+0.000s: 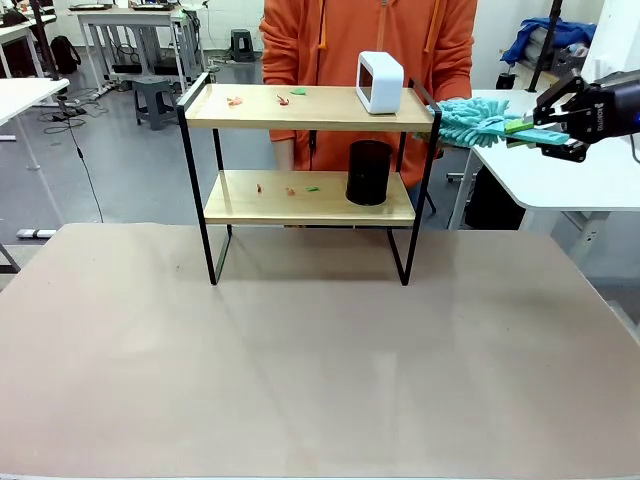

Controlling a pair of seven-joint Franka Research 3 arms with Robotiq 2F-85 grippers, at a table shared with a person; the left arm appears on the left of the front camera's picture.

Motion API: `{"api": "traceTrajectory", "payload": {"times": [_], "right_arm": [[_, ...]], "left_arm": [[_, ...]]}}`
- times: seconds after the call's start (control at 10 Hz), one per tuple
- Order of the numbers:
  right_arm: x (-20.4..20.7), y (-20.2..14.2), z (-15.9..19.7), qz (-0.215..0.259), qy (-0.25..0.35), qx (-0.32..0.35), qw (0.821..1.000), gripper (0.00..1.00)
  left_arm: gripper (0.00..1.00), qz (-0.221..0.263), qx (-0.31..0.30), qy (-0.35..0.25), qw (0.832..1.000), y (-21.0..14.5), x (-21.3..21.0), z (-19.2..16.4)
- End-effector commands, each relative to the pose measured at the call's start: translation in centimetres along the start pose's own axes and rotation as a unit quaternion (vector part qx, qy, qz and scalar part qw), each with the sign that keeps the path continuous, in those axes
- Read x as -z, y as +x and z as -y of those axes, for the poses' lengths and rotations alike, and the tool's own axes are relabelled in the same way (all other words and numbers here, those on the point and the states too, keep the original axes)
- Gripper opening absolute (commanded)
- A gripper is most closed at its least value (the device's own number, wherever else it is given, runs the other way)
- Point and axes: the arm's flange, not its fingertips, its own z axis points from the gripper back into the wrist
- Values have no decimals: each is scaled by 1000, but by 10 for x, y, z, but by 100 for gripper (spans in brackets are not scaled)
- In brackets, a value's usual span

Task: Clean the shelf.
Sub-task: Pick up the Duster from the human.

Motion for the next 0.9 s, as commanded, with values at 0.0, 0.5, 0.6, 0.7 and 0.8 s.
{"api": "traceTrajectory", "payload": {"times": [0.0,0.5,0.6,0.7,0.8], "right_arm": [[1,1,0,3,-10,8,1000,0],[-79,-56,14,7,54,-49,997,0],[-116,-89,25,-12,73,-67,995,0],[-151,-124,38,-21,76,-91,993,0],[-178,-160,54,-22,66,-102,992,0]], "left_arm": [[100,7,12,-7,1000,0,1,2],[100,7,12,-7,1000,0,1,2],[100,7,12,-7,1000,0,1,2],[100,7,12,-7,1000,0,1,2],[100,7,12,-7,1000,0,1,2]]}}
